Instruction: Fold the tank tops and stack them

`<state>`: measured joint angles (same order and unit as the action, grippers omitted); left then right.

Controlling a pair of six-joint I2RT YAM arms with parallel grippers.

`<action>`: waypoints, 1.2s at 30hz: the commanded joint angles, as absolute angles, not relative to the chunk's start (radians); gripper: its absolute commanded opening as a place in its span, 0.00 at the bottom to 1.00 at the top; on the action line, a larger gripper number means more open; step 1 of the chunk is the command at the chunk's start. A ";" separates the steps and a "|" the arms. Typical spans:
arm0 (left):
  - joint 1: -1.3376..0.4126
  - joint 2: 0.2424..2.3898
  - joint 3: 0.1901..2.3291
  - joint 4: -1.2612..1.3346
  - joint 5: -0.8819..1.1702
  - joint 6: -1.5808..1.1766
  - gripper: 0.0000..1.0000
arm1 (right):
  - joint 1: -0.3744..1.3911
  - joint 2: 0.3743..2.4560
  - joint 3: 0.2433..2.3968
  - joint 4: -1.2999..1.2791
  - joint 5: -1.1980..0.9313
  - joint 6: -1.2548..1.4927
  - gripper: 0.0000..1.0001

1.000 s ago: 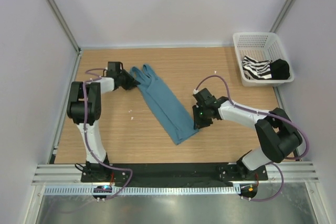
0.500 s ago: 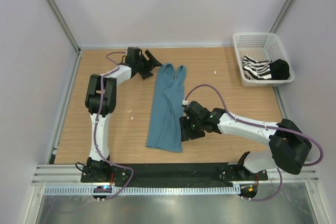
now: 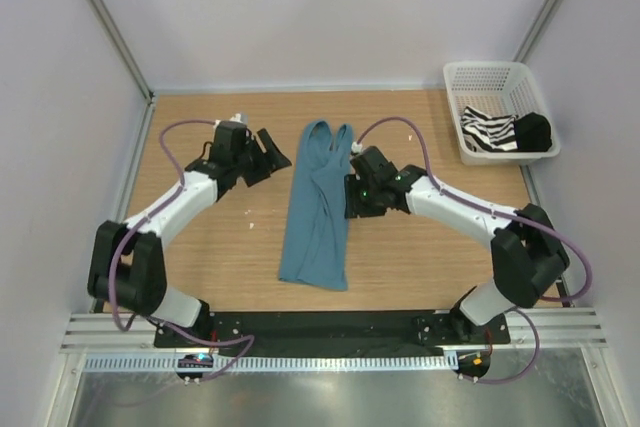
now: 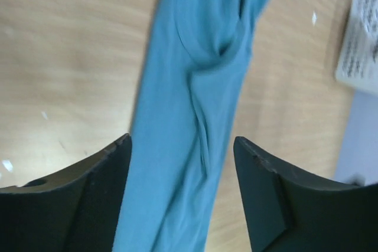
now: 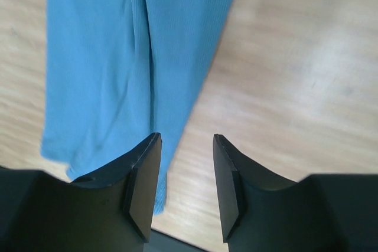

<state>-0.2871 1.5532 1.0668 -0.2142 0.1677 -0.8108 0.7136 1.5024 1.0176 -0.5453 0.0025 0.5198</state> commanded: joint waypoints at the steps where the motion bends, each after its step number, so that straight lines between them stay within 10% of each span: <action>1: -0.370 1.390 0.936 -0.241 0.103 -0.776 0.69 | 0.667 1.612 1.173 -0.508 0.015 0.471 0.46; 24: -0.670 0.991 0.535 -0.281 0.101 -0.900 0.44 | 0.672 2.177 1.799 -0.520 0.050 0.486 0.51; 36: -0.776 1.086 0.571 -0.281 0.043 -0.907 0.39 | 0.726 2.276 1.910 -0.640 0.245 0.463 0.37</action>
<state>-0.7547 1.0725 0.5255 -0.3038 0.0776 -0.9058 0.7090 2.2707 1.8515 -0.6025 0.1608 0.4831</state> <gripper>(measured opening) 0.394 0.392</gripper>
